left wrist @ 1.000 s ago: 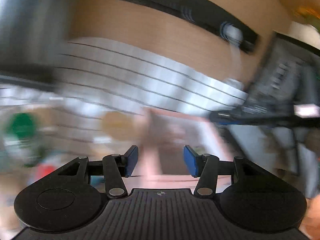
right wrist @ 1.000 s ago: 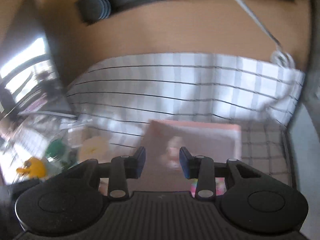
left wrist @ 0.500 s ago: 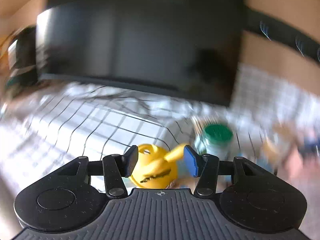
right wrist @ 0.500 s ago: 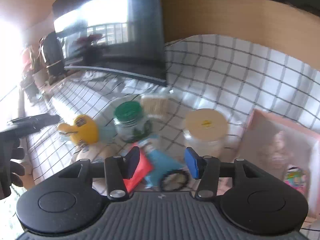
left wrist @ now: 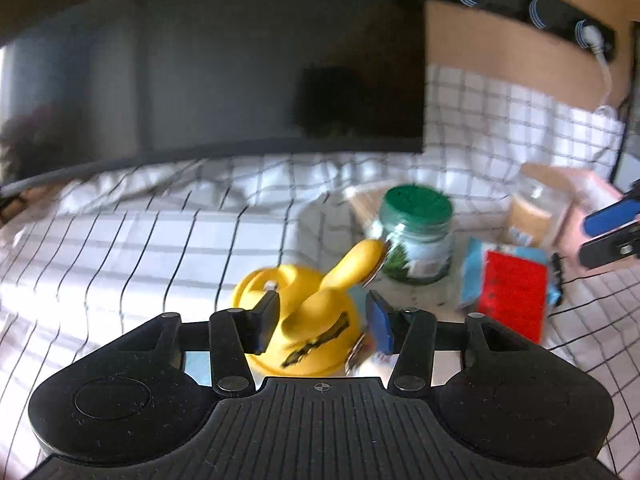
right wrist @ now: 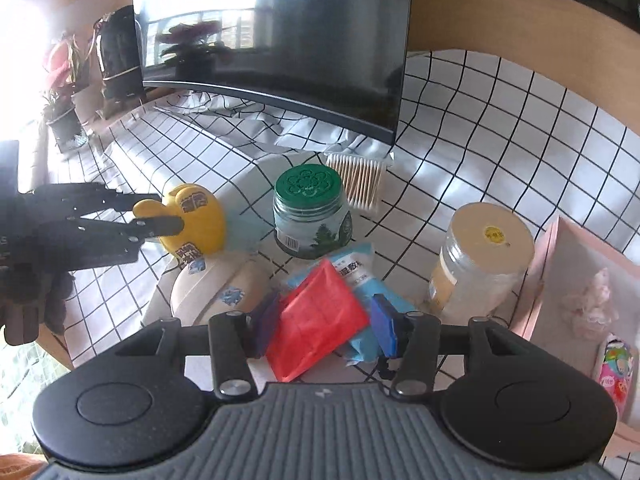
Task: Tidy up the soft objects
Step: 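Grasp yellow rabbit toy with left tool while right tool reaches toward blue mask, then grasp blue face mask with right tool and lift it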
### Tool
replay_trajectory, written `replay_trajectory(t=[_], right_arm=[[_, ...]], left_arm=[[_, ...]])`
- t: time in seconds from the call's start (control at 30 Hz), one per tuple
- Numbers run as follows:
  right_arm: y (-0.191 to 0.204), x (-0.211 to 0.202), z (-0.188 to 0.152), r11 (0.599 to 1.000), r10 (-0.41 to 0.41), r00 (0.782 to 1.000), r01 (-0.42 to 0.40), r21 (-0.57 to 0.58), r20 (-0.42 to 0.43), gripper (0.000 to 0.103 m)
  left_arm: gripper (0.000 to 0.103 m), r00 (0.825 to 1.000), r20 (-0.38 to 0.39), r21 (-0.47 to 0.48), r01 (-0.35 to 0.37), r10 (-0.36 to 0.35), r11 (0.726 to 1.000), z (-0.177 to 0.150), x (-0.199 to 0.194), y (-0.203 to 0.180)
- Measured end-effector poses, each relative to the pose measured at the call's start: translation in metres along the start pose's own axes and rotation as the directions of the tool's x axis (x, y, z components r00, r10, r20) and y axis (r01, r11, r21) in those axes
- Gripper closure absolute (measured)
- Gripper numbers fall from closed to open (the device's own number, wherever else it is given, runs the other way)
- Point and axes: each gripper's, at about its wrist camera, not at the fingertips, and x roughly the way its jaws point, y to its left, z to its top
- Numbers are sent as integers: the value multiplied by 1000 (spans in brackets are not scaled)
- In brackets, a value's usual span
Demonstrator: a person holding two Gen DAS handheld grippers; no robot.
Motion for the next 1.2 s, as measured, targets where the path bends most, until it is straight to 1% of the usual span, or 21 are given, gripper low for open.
replay_trajectory(t=[0.03,0.1,0.17,0.27,0.33,0.37,0.43,0.57,0.6,0.7,0.83,0.9,1.0,1.1,1.17,1.2], right_arm=[[1,1,-1,1000,-2,1000,2,8,-8,53],[2,5,-3,1000,-9,1000,10,23,-24,53],[3,10,-6,999,-13,999,14,35,-38,53],[7,14,-9,999,-17,998,20,44,-52,53],[10,14,-10,999,-22,998,25,42,-54,53],[11,14,-11,999,-25,998,27,41,-54,53],[11,16,-12,998,-30,998,33,46,-58,53],[11,21,-15,997,-39,997,44,67,-73,53],[12,21,-16,997,-40,996,45,69,-75,53],[13,23,-18,996,-46,996,52,76,-82,53],[15,25,-21,994,-53,994,61,94,-91,53],[18,26,-23,993,-54,994,63,100,-93,53],[21,28,-23,992,-55,994,65,109,-90,53],[26,30,-22,991,-59,995,68,111,-84,53],[30,31,-20,992,-61,995,69,107,-76,53],[31,32,-19,992,-65,995,72,105,-72,53]], left_arm=[[63,1000,12,20,4,-4,1000,0,-2,-1],[69,1000,9,64,5,-6,998,-1,-1,-3],[69,1000,-12,107,13,-12,994,-3,4,-2],[68,999,-9,181,37,-36,983,-5,3,-2],[68,997,-18,243,71,-69,967,-6,-1,-3],[68,996,-26,282,90,-86,955,-7,-3,-4],[65,995,-43,344,99,-90,934,-10,-4,-4],[63,994,-53,415,108,-95,903,-14,0,-5],[63,994,-54,423,112,-98,899,-14,0,-5],[62,988,-65,408,156,-142,900,-11,0,-1],[62,992,-74,452,129,-107,883,-14,8,0],[62,991,-88,435,131,-103,891,-12,13,4],[63,986,-104,376,158,-128,913,-9,18,10],[63,989,-71,329,147,-131,933,-14,18,14],[64,989,-38,328,145,-141,933,-20,16,15],[65,987,-28,315,157,-157,936,-22,15,16]])
